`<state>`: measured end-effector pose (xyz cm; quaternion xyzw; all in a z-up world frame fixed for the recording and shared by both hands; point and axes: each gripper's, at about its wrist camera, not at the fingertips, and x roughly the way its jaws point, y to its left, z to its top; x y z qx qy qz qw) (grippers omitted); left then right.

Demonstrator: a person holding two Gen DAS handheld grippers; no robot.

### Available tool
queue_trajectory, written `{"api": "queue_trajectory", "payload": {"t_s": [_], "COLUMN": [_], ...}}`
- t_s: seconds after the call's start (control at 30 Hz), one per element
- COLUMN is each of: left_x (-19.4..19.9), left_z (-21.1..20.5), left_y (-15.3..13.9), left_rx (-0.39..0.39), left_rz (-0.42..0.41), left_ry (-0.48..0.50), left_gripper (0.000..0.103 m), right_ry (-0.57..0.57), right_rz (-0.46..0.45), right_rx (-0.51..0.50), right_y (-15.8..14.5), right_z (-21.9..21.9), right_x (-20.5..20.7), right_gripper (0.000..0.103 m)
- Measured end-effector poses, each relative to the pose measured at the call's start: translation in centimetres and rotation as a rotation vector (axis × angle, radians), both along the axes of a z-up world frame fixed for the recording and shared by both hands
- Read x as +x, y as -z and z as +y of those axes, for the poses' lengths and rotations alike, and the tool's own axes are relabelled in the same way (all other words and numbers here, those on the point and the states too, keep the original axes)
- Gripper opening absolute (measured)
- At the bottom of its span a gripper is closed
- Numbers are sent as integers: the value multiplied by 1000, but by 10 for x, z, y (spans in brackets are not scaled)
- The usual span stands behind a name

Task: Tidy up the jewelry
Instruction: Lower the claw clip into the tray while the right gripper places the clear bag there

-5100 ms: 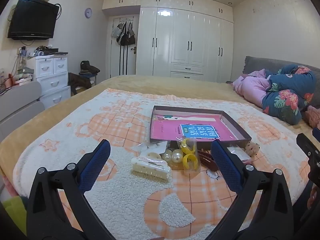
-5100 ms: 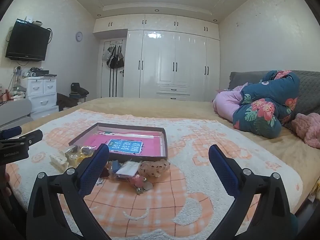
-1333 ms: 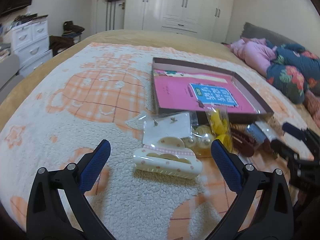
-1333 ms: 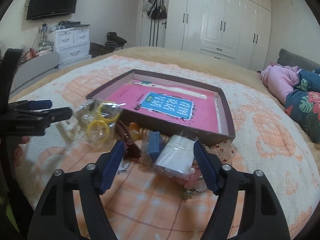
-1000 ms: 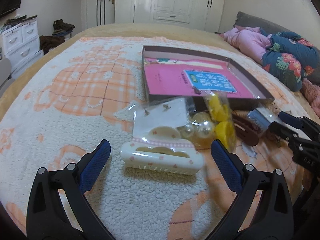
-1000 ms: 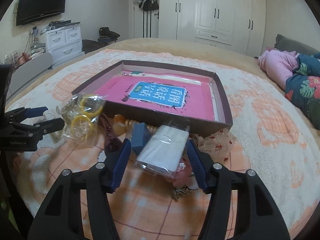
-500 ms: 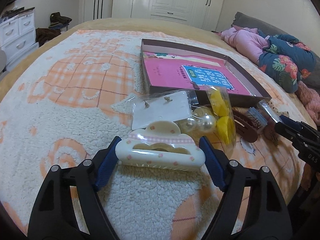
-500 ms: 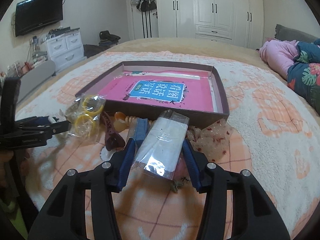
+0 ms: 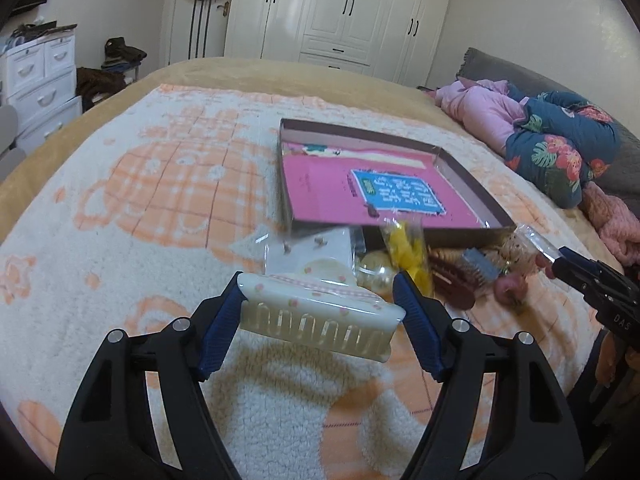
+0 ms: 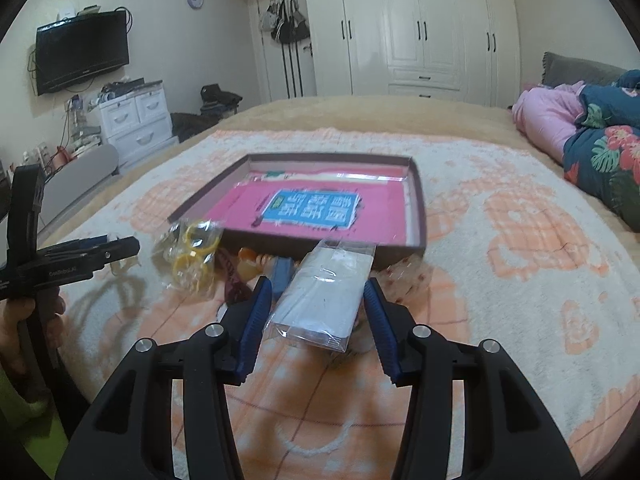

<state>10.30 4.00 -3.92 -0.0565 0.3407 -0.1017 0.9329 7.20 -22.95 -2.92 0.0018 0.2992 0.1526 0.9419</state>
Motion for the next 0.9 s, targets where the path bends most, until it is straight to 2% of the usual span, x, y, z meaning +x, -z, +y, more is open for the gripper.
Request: {"api": "queue_trajectory", "payload": {"t_s": [0.2,0.47,0.7,0.9], "left_x": [10,51,94,122], "left_z": [-1,-6,-23,-36], "left_y": [-16,-36,-34,-23], "left_rx": [-6,-15,-12,-17], "left_rz": [-40,-88,-69,-27], "left_ry": [0,-13,2,20], "left_gripper": [65,65,65,65], "right_ry": [15,18,24,31], "right_rz": [-51,-86,-69,-15], "right_rx": [-1,-31,-61,-60], "right_y": [-15,-25,-18,-7], "right_z": [-7,-10,-9,-7], "right_x": [16,49,87,117], "right_gripper": [46,46,46,46]}}
